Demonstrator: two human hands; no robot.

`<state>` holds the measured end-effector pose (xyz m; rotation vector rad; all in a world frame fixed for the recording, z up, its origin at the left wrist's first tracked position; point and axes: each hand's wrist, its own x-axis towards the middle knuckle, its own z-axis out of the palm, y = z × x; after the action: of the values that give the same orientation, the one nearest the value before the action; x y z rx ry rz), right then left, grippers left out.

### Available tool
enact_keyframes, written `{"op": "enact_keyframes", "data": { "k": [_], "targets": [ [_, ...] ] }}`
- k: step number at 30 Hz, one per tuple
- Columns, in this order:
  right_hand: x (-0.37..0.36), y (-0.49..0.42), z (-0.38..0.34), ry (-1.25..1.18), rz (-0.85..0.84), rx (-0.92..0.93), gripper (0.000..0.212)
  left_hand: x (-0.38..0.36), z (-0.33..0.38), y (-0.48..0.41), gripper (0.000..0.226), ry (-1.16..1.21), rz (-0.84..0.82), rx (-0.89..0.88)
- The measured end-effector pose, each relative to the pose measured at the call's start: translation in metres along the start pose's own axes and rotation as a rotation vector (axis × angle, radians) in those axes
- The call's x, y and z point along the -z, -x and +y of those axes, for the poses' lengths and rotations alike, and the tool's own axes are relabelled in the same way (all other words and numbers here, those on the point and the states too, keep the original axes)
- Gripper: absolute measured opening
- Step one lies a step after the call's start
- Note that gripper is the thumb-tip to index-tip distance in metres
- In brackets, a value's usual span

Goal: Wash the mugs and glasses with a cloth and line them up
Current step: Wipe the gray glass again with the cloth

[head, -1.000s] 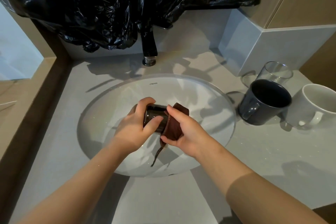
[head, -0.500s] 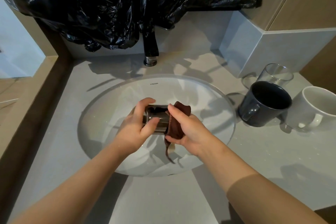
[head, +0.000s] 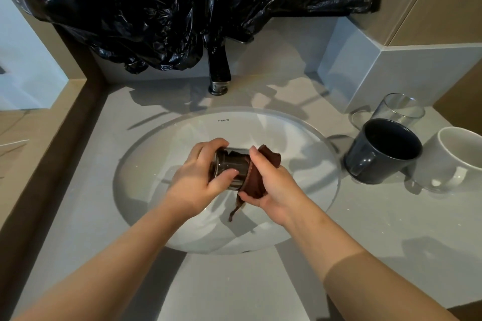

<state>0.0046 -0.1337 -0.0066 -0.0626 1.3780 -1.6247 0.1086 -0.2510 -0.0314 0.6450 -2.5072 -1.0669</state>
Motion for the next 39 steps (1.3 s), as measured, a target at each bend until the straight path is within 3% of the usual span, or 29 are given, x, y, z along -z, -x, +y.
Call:
{"op": "enact_keyframes", "data": {
  "k": [3,4,6,8,10,12,13,15,18,20,21,23,25,26,28,30,32,33,35,37,39],
  "targets": [
    [-0.004,0.000,0.004,0.154,0.045,0.217,0.011,0.004,0.010,-0.004,0.054,0.635,-0.117,0.328],
    [-0.006,0.001,0.006,0.213,0.050,0.266,0.009,0.002,0.012,-0.007,0.058,0.749,-0.137,0.466],
    [-0.008,0.001,0.009,0.257,0.054,0.288,0.009,-0.002,0.015,-0.012,0.051,0.696,-0.107,0.594],
    [-0.007,0.000,0.009,0.163,0.053,0.190,0.013,-0.004,0.017,-0.007,0.038,0.387,0.050,0.418],
    [-0.004,-0.001,0.002,0.012,0.021,0.019,0.023,-0.002,0.009,0.001,0.048,-0.179,0.152,0.001],
    [-0.001,0.000,-0.003,0.002,-0.016,-0.050,0.028,-0.002,-0.005,0.004,0.055,-0.324,0.159,-0.212],
    [0.000,-0.001,-0.004,0.032,-0.017,-0.024,0.027,0.000,-0.006,0.004,0.058,-0.245,0.102,-0.179],
    [-0.001,-0.003,-0.003,0.068,0.021,0.076,0.022,-0.002,0.000,0.005,0.060,0.129,-0.003,0.043],
    [-0.006,-0.001,0.001,0.157,0.066,0.214,0.014,0.000,0.016,-0.005,0.061,0.835,-0.159,0.626],
    [-0.007,0.000,0.002,0.206,0.057,0.218,0.013,0.000,0.018,-0.008,0.057,0.842,-0.158,0.734],
    [-0.006,0.000,0.002,0.188,0.047,0.172,0.015,0.000,0.017,-0.008,0.049,0.716,-0.111,0.646],
    [-0.002,-0.003,-0.002,0.076,0.035,-0.002,0.023,0.002,0.011,-0.004,0.036,0.237,-0.002,0.280],
    [0.001,-0.003,-0.007,0.023,0.043,-0.132,0.029,0.005,0.002,-0.001,0.058,-0.112,-0.061,0.015],
    [0.002,-0.004,-0.007,0.031,0.047,-0.135,0.030,0.005,-0.002,0.000,0.066,-0.121,-0.077,-0.015],
    [-0.001,-0.005,-0.005,0.055,0.070,-0.036,0.030,0.004,-0.001,0.001,0.055,0.063,-0.109,0.100],
    [-0.005,-0.004,-0.001,0.133,0.098,0.136,0.022,0.002,0.012,0.000,0.048,0.475,-0.176,0.435],
    [-0.008,-0.002,0.002,0.230,0.107,0.249,0.017,-0.004,0.014,-0.004,0.066,0.797,-0.219,0.713],
    [-0.008,-0.001,0.003,0.242,0.105,0.260,0.016,-0.005,0.015,-0.004,0.062,0.811,-0.185,0.704],
    [-0.004,-0.002,0.001,0.177,0.083,0.167,0.019,-0.004,0.011,-0.001,0.040,0.540,-0.032,0.414],
    [-0.001,-0.002,-0.005,0.084,0.053,0.004,0.027,0.005,0.003,0.003,0.047,0.038,-0.022,0.067],
    [0.000,-0.003,-0.006,0.109,0.049,-0.016,0.029,0.009,-0.004,0.005,0.054,-0.080,-0.097,-0.048]
  ]
}}
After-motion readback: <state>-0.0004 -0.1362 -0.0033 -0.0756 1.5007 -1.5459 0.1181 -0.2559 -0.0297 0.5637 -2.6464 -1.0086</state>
